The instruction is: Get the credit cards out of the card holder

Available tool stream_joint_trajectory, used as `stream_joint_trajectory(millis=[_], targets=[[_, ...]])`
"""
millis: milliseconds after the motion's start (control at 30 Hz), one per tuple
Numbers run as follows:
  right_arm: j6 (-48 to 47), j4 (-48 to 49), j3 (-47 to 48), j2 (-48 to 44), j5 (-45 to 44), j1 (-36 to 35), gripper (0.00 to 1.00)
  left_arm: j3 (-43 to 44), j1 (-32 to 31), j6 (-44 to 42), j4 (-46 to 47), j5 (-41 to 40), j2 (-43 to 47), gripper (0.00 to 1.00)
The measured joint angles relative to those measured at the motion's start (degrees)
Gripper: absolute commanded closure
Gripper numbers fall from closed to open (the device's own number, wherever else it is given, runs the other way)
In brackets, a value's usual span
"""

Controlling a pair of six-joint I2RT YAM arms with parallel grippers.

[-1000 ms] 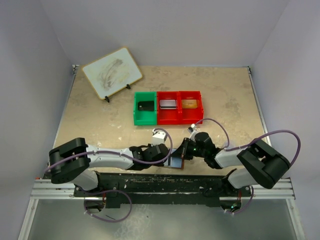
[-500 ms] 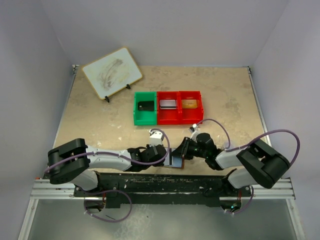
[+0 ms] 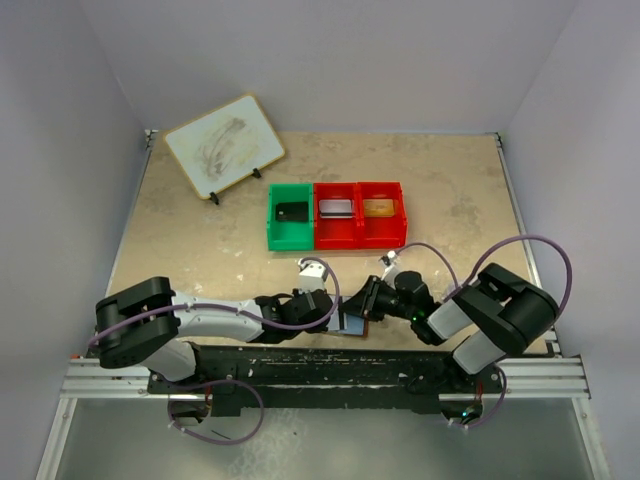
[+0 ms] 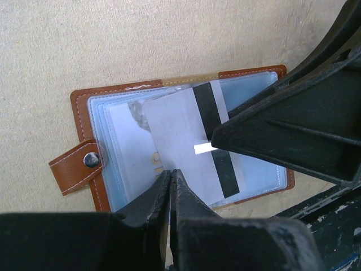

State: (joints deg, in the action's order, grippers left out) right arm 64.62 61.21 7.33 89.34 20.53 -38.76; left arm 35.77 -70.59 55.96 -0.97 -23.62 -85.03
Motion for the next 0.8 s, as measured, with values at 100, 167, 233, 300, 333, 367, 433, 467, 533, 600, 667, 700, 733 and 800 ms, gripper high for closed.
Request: stream_joint_trajectory(millis=[100, 167, 233, 300, 333, 367, 433, 467, 533, 600, 667, 700, 733, 800], targets=[[0.8, 2.6, -1.2, 0.6, 0.2, -0.2, 0.73, 0.0, 0.0, 0.0, -0.1, 0.0, 0.1, 1.0], [0.8, 3.8, -1.2, 1.4, 0.7, -0.3, 0.74, 0.0, 0.0, 0.0, -0.2, -0.1, 0.2, 1.0], [0.8, 5.6, -1.2, 2.6, 2.1, -0.4, 0.75, 0.0, 0.0, 0.0, -0.3, -0.2, 0.2, 1.0], [0.9, 6.8, -1.3, 3.6, 2.3, -0.5, 0.75, 0.0, 0.0, 0.0, -0.3, -0.2, 0.2, 1.0], [1.1, 7.6, -1.4, 4.0, 2.3, -0.6, 0.76, 0.0, 0.0, 0.0, -0.3, -0.2, 0.2, 1.0], [1.4, 8.7, -1.8, 4.3, 2.2, -0.7, 0.78, 0.0, 0.0, 0.0, -0.4, -0.2, 0.2, 1.0], [1.9, 10.2, -2.3, 4.7, 2.1, -0.9, 0.82, 0.0, 0.0, 0.0, -0.4, -0.2, 0.2, 1.0], [2.0, 10.6, -2.3, 5.0, 2.0, -1.1, 0.85, 0.0, 0.0, 0.0, -0.4, -0.2, 0.2, 1.0], [2.3, 11.6, -2.3, 5.7, 1.9, -1.5, 0.94, 0.0, 0.0, 0.0, -0.4, -0.2, 0.2, 0.99], [2.5, 12.2, -2.3, 6.3, 1.7, -1.8, 1.0, 0.0, 0.0, 0.0, -0.6, -0.3, 0.3, 0.96], [3.0, 12.9, -2.4, 6.7, 1.6, -2.0, 1.0, 0.0, 0.0, 0.1, -1.0, -0.5, 0.6, 0.93], [3.2, 13.2, -2.6, 6.6, 1.4, -2.1, 1.0, 0.0, 0.0, 0.1, -1.4, -0.6, 0.9, 0.9], [3.4, 13.6, -3.0, 6.6, 1.3, -2.1, 1.0, 0.0, 0.0, 0.2, -2.0, -0.7, 1.3, 0.88], [3.9, 13.9, -3.8, 6.3, 1.0, -2.1, 1.0, 0.0, 0.0, 0.2, -3.8, -0.9, 2.2, 0.85]])
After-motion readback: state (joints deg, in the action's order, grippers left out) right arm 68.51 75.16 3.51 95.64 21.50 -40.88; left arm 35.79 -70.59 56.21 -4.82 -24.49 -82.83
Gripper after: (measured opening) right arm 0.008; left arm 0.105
